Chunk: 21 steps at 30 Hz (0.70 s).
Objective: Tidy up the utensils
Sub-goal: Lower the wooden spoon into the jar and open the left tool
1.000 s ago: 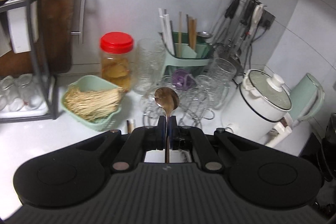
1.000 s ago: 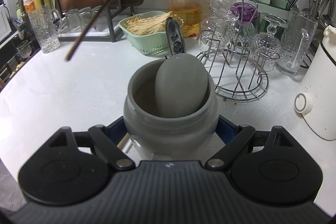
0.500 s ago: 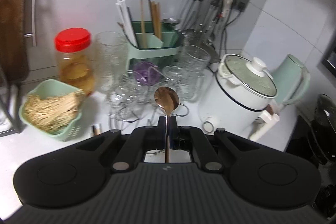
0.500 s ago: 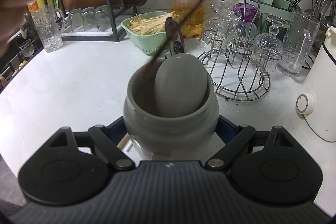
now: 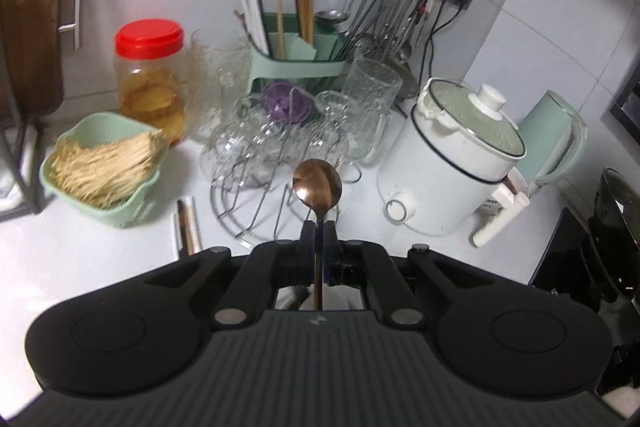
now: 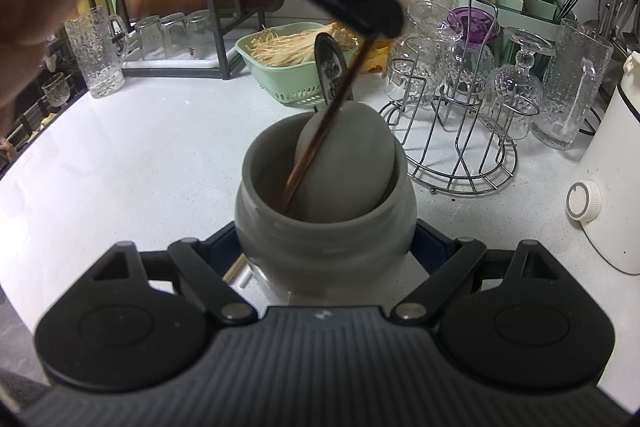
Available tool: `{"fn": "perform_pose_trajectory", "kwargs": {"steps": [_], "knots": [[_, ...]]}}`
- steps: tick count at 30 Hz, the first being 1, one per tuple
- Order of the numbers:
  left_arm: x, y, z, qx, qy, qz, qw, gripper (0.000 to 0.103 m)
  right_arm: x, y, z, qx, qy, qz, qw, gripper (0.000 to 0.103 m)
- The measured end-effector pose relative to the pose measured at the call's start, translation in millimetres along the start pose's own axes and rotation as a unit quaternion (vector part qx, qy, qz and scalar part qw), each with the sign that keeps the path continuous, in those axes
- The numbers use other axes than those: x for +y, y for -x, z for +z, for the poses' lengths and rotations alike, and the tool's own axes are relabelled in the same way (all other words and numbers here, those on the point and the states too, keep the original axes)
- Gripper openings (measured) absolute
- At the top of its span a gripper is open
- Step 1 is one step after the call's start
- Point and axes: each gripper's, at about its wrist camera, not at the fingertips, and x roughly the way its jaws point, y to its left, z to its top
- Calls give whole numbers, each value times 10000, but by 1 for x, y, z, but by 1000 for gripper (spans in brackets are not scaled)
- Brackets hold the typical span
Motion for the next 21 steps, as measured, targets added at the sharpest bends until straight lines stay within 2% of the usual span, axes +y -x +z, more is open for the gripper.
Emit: {"fn": "perform_pose_trajectory", "kwargs": {"steps": [5, 10, 21], "knots": [[4, 16, -5, 228, 238, 47, 9994, 3, 0, 0, 0, -3, -24, -3, 10000, 91], [6, 29, -8, 488, 492, -73, 9976, 2, 0, -1, 0, -10, -56, -29, 10000, 91], [-2, 25, -15, 1101, 416, -108, 9930, 2, 1, 1, -2, -46, -147, -111, 9998, 91]]}}
